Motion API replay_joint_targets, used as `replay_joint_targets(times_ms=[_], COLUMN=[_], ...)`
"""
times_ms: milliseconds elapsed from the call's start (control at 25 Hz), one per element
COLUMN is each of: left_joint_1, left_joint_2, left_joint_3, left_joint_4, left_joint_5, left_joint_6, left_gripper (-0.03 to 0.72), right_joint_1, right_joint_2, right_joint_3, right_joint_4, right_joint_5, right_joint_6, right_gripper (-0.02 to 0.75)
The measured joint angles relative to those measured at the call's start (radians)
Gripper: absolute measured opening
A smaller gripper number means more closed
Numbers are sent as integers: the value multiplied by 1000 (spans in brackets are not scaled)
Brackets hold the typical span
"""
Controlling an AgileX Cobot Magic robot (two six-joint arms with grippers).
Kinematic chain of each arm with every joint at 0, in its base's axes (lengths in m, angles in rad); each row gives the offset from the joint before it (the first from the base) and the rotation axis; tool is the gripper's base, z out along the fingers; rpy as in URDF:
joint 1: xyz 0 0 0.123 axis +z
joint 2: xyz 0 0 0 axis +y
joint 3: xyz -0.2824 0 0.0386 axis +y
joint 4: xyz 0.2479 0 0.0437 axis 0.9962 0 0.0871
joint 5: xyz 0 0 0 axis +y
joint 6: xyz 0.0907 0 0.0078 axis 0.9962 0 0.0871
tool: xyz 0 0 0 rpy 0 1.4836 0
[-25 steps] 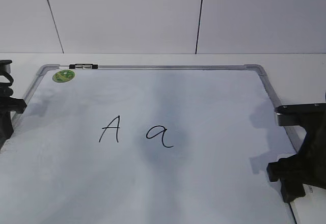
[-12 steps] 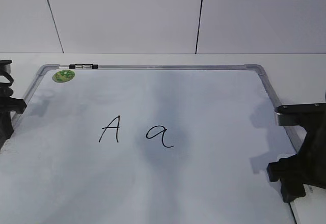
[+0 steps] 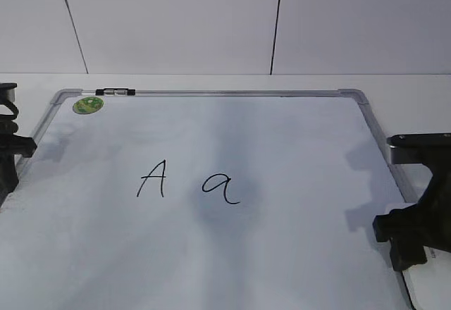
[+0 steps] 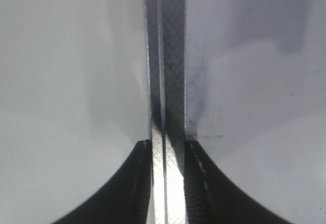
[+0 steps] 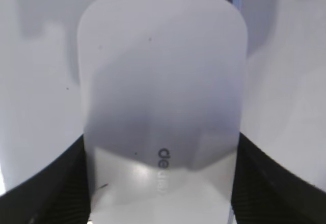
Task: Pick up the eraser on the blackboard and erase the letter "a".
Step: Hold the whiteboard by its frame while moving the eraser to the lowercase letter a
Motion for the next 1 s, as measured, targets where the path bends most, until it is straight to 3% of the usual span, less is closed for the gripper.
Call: replay_joint_targets(times_ms=[360, 760, 1000], left_joint_1=[0, 0, 0], left_joint_2=[0, 0, 0], left_joint_3=[0, 0, 0], left_joint_4=[0, 2, 3], left_joint_5=[0, 0, 0], left_joint_6=[-2, -2, -2], left_gripper=[151, 151, 151], right_joint_1=[0, 1, 91], right_joint_2=[-3, 17, 139], right_joint_3=[-68, -272, -421], right_joint_4=[69, 131, 81], right_joint_5=[26, 129, 229], right_joint_6=[-3, -211, -228], right_gripper=[521, 521, 521])
